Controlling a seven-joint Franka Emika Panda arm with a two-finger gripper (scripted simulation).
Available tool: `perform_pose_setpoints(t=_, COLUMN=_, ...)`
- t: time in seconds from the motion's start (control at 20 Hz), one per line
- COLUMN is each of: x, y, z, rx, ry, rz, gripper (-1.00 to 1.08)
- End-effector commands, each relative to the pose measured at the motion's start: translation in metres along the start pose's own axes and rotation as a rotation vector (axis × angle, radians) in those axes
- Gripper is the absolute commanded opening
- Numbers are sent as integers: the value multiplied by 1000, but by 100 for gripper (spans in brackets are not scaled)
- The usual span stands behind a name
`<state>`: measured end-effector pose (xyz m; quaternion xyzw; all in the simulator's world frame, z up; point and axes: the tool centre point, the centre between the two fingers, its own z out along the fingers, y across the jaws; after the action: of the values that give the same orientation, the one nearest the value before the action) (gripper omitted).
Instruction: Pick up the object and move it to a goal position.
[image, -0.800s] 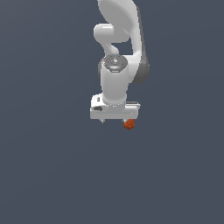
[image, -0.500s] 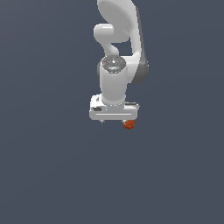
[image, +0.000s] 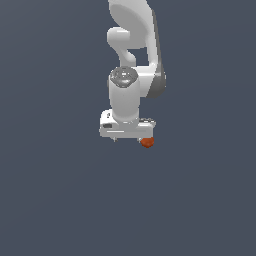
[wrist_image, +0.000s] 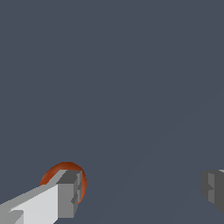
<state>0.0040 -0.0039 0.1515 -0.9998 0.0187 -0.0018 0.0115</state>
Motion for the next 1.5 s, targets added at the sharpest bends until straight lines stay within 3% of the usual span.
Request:
perform_pose_setpoints(t=0.0, x=0, y=-1, z=0, rx=0, ry=0, rz=5, gripper=100)
perform_pose_setpoints(t=0.6, x=-7, y=-14, z=7, rx=-1, ry=-1, rz=142, gripper=100)
perform_pose_setpoints(t=1.45, x=-27, y=-46, z=25, rx=-8, ry=-2, rz=523, gripper=100)
